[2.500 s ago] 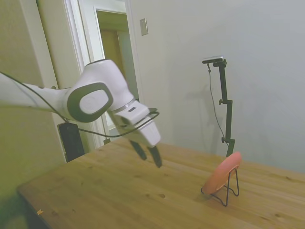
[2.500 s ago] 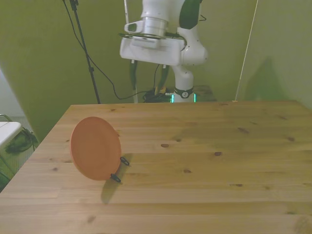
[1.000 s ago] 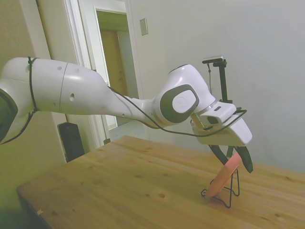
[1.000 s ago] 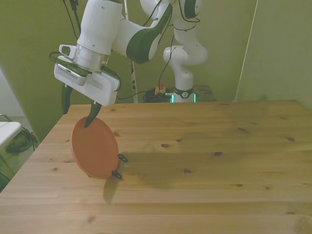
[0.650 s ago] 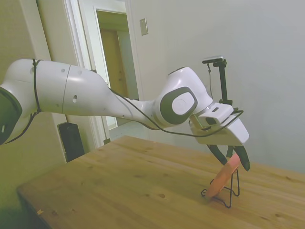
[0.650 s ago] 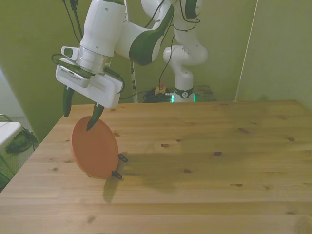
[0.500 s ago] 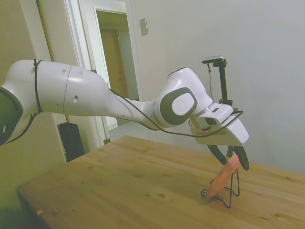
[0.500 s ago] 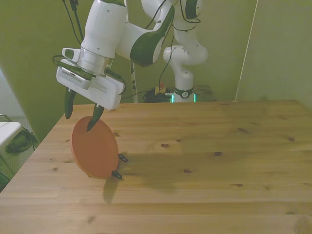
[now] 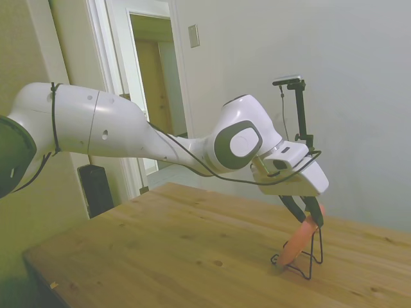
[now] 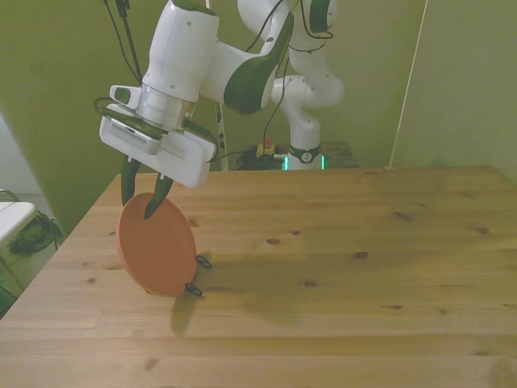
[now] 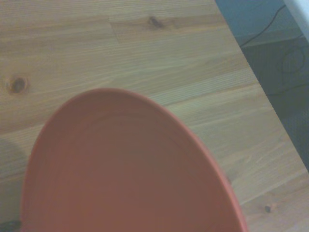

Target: Unload the plate

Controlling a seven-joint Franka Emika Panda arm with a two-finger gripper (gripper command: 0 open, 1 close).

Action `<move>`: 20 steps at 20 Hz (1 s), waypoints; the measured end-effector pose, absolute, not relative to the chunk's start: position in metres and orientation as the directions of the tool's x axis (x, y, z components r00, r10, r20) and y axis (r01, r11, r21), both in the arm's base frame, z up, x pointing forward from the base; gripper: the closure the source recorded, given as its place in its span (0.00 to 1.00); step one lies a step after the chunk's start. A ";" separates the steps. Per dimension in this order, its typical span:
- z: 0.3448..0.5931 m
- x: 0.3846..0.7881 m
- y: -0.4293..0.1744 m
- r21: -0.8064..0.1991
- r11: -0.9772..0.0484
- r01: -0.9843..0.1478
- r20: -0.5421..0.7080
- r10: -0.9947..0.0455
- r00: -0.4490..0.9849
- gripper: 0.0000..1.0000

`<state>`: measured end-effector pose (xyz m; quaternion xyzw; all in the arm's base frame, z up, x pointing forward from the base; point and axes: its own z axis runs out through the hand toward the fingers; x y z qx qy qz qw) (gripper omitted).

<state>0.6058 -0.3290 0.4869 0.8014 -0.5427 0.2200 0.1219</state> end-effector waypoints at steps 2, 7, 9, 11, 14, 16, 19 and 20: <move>0.487 0.606 -0.329 -0.044 -0.381 -0.923 0.486 -0.816 0.314 1.00; 0.491 0.604 -0.331 -0.048 -0.378 -0.924 0.490 -0.816 0.308 1.00; 0.493 0.604 -0.331 -0.050 -0.378 -0.924 0.491 -0.815 0.307 1.00; 0.494 0.604 -0.330 -0.051 -0.379 -0.924 0.492 -0.815 0.307 1.00; 0.500 0.607 -0.327 -0.058 -0.385 -0.921 0.498 -0.811 0.307 1.00; 0.509 0.609 -0.322 -0.065 -0.392 -0.918 0.505 -0.806 0.308 1.00; 0.536 0.614 -0.301 -0.090 -0.418 -0.904 0.515 -0.797 0.317 1.00; 0.549 0.616 -0.285 -0.110 -0.435 -0.894 0.512 -0.795 0.325 1.00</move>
